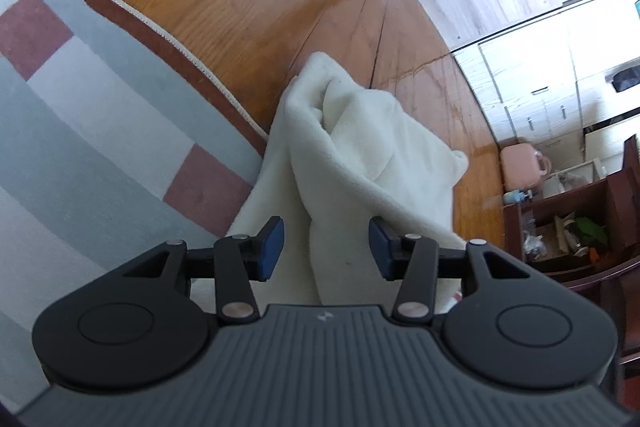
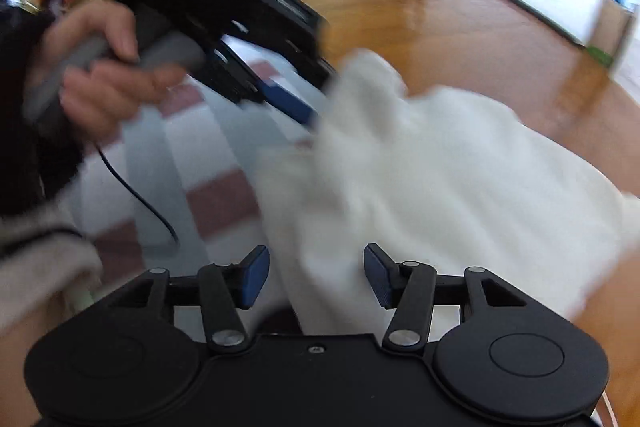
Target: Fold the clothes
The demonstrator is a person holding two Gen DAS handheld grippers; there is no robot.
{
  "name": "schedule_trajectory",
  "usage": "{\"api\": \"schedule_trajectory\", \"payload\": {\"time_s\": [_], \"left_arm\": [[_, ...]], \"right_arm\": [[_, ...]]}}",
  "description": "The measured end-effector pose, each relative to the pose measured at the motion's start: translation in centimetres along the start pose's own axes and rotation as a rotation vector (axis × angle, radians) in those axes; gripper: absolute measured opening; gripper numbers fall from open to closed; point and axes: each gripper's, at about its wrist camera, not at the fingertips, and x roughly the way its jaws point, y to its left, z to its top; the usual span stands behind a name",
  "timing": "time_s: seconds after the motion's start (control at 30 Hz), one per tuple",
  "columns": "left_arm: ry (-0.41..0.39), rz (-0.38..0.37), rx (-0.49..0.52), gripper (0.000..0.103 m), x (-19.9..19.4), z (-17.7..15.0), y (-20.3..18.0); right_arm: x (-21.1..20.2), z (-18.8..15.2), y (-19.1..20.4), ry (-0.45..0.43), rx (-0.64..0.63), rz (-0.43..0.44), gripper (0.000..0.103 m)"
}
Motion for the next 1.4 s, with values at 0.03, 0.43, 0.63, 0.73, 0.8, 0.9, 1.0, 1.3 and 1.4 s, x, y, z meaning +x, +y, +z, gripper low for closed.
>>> {"api": "schedule_trajectory", "payload": {"time_s": [0.03,0.43,0.63,0.73,0.8,0.9,1.0,1.3,1.4], "left_arm": [[-0.002,-0.011,-0.004,0.046,0.0,0.1,0.0],[-0.017,-0.009,0.127,0.056,0.8,-1.1,-3.1],[-0.069,-0.013,0.152,0.058,-0.3,-1.5,-4.6],[-0.081,-0.079,0.121,0.065,-0.7,-1.5,-4.6],[-0.055,-0.104,0.065,0.069,-0.1,-1.4,-4.0],[-0.048,0.029,0.088,0.065,1.3,-1.7,-3.9],[-0.052,0.153,0.164,0.035,2.4,-2.3,-4.6],[-0.004,0.310,0.280,0.033,4.6,-3.8,-6.3],[-0.041,0.311,0.345,0.022,3.8,-3.8,-7.0]], "right_arm": [[-0.5,-0.9,-0.3,0.003,0.012,-0.032,0.059],[-0.8,-5.8,0.2,0.118,0.000,-0.224,0.067],[0.7,-6.0,-1.0,0.092,0.132,-0.264,0.068],[2.0,-5.4,-1.6,0.066,0.222,-0.274,0.087],[3.0,-5.0,-2.0,0.052,0.258,-0.306,0.093],[2.8,-4.5,-2.4,0.056,0.286,-0.347,0.059],[-1.2,-3.9,-1.6,0.016,0.211,-0.347,0.036],[0.0,-5.3,0.1,0.061,0.072,-0.416,0.033],[-2.0,-4.8,-1.3,-0.006,0.163,-0.313,0.031]]}}
